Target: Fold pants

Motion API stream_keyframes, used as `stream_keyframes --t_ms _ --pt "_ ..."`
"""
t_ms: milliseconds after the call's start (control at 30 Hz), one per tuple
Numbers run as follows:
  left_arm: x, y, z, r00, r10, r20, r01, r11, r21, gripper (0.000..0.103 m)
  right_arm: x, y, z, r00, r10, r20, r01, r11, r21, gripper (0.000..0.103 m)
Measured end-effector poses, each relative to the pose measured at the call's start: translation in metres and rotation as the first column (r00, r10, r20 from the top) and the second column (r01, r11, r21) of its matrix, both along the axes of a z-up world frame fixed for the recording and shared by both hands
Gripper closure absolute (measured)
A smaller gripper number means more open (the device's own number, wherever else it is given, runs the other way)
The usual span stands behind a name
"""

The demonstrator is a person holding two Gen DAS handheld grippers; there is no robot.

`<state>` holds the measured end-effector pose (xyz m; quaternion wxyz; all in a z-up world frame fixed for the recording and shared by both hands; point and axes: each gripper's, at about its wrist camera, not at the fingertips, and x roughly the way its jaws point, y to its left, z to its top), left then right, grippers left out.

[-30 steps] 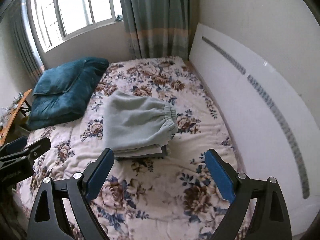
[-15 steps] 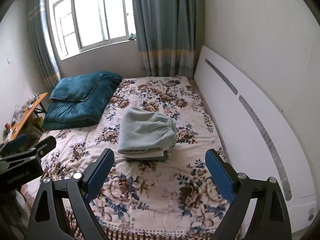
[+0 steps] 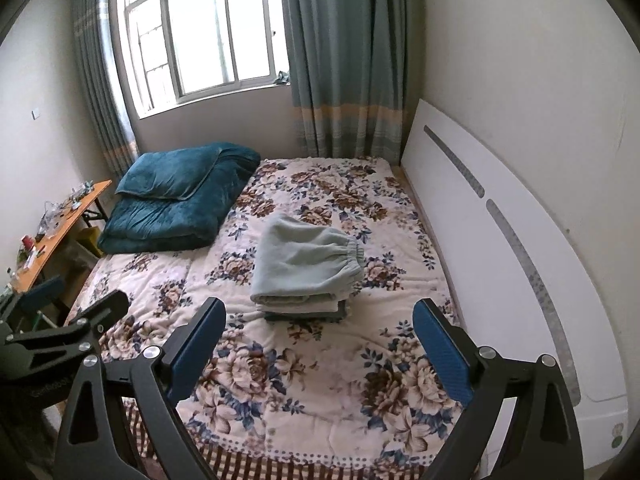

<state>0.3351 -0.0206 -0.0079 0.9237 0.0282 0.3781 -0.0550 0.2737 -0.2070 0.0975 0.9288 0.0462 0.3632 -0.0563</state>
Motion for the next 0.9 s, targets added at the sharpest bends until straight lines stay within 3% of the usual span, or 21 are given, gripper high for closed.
stream_keyframes --t_ms 100,500,900 --pt "0.011 0.002 -0.009 1.0 -0.007 -0.008 0.007 0.999 -0.037 0.0 0.01 -0.007 -0.005 1.0 -0.018 0.008 0.018 1.0 0.002 0.006" --pt "0.047 -0.015 -0.032 1.0 0.001 0.006 -0.001 1.0 0.0 0.0 0.057 -0.024 -0.036 0.997 -0.082 0.005 0.082 0.997 -0.016 0.005" --pt "0.052 -0.022 -0.033 1.0 -0.008 0.008 0.008 1.0 0.006 0.0 0.064 -0.025 -0.055 0.996 -0.081 -0.025 0.081 0.997 -0.015 0.005"
